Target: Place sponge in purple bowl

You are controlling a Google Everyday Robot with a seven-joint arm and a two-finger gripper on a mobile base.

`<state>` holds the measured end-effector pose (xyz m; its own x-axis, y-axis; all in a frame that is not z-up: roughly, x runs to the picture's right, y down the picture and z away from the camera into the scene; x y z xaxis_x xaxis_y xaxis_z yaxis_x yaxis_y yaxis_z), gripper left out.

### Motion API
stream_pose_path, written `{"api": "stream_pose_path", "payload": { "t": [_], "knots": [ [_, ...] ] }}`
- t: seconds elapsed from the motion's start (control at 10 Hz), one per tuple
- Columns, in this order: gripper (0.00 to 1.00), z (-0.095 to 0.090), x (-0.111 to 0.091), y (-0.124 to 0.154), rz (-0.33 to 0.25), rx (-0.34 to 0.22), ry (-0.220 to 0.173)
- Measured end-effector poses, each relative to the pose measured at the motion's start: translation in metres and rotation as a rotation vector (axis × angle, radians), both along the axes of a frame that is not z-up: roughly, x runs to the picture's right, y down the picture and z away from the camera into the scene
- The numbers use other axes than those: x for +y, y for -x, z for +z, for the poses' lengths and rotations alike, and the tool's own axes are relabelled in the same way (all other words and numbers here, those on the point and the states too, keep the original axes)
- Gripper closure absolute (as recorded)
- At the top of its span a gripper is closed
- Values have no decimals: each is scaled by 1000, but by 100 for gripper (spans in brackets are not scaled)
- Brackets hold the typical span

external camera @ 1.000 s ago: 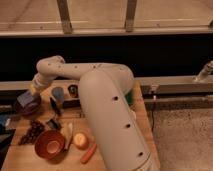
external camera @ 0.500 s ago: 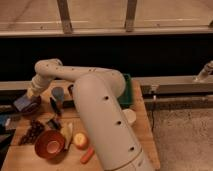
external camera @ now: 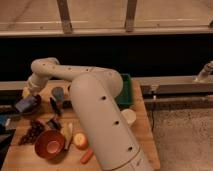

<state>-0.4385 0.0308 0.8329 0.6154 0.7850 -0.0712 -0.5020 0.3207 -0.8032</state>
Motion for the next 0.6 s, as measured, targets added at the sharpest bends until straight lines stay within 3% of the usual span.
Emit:
{"api": "stream_pose_path", "payload": {
  "t": [0.3, 0.5, 0.6],
  "knots": [
    [20, -2, -15, -5, 9, 14, -39],
    [20, -13, -33, -6, 18, 11, -93],
    [20, -25, -49, -8, 19, 16, -139]
  ]
}}
